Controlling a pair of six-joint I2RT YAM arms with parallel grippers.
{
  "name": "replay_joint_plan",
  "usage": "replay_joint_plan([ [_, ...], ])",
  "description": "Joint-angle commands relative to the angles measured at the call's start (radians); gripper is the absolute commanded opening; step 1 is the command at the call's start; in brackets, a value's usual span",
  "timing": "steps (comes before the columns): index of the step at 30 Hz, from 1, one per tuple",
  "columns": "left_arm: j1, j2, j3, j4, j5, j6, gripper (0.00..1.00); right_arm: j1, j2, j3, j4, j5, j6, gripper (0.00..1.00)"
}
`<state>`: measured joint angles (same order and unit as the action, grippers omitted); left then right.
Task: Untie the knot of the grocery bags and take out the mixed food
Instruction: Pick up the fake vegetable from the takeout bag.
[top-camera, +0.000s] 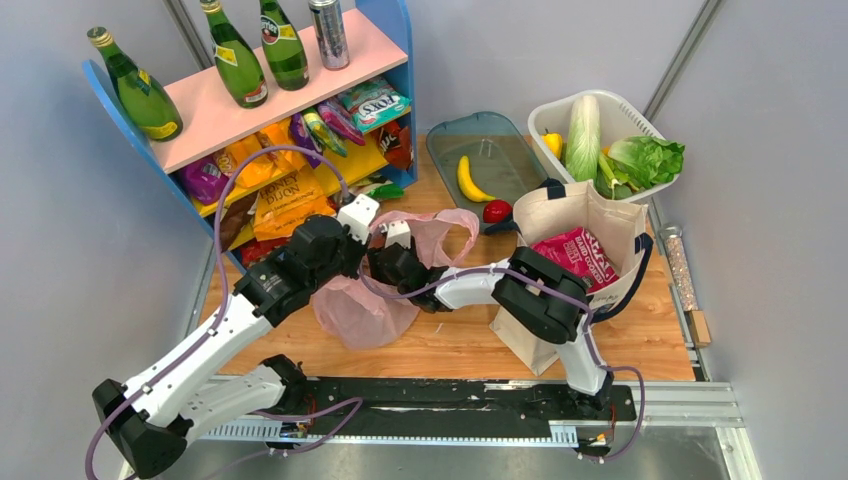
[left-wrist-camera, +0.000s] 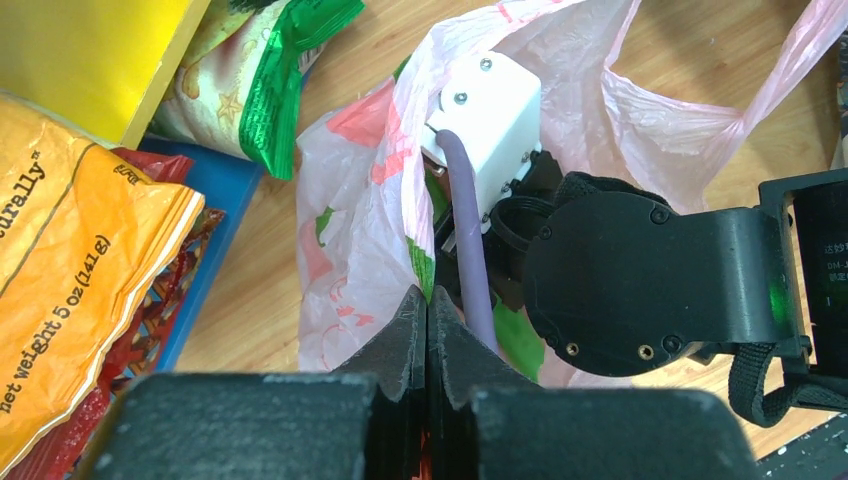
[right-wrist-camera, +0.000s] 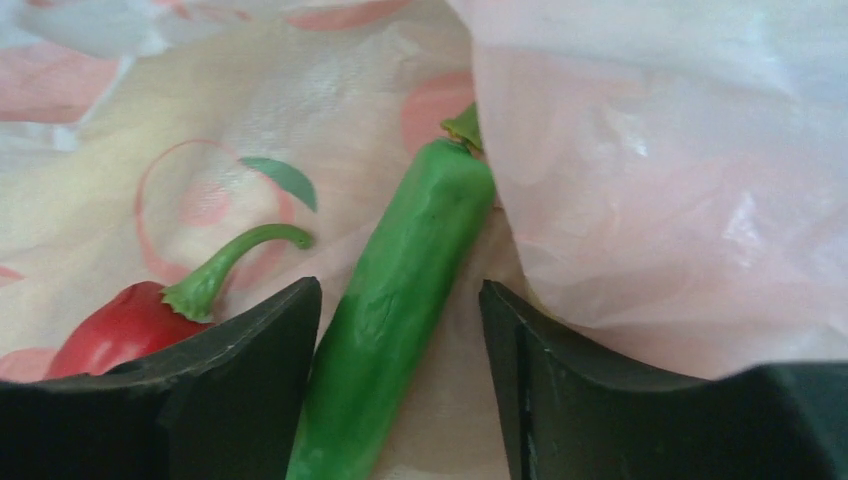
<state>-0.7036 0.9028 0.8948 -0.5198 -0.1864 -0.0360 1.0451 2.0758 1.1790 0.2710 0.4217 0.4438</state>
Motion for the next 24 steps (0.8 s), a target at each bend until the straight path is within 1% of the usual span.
replay_joint_plan([
  [1,-0.002,-0.022,-0.005,0.037,-0.005,-0.001,0.00,-0.005,0.001,-0.045,-0.164,0.110,-0.025,0.60],
  [3,-0.001,-0.023,-0.006,0.034,-0.003,0.000,0.00,-0.008,-0.011,-0.060,-0.181,0.113,-0.013,0.53],
  [5,-0.002,-0.024,-0.008,0.034,0.000,0.001,0.00,-0.011,-0.034,-0.076,-0.191,0.110,0.000,0.40],
  [8,-0.001,-0.020,-0.011,0.037,0.015,0.007,0.00,-0.016,-0.085,-0.094,-0.184,0.068,0.018,0.24],
  [10,-0.001,-0.007,-0.012,0.036,0.024,0.012,0.00,-0.016,-0.126,-0.116,-0.142,0.006,0.009,0.15],
  [14,-0.002,0.027,-0.005,0.020,0.001,0.013,0.00,-0.015,-0.211,-0.170,-0.025,-0.100,-0.032,0.00],
  [18,-0.001,0.056,0.001,0.003,-0.040,0.016,0.00,-0.014,-0.319,-0.264,0.086,-0.147,-0.047,0.00],
  [24,0.001,0.076,-0.007,-0.017,-0.131,0.009,0.00,-0.013,-0.489,-0.455,0.278,-0.232,-0.044,0.00],
])
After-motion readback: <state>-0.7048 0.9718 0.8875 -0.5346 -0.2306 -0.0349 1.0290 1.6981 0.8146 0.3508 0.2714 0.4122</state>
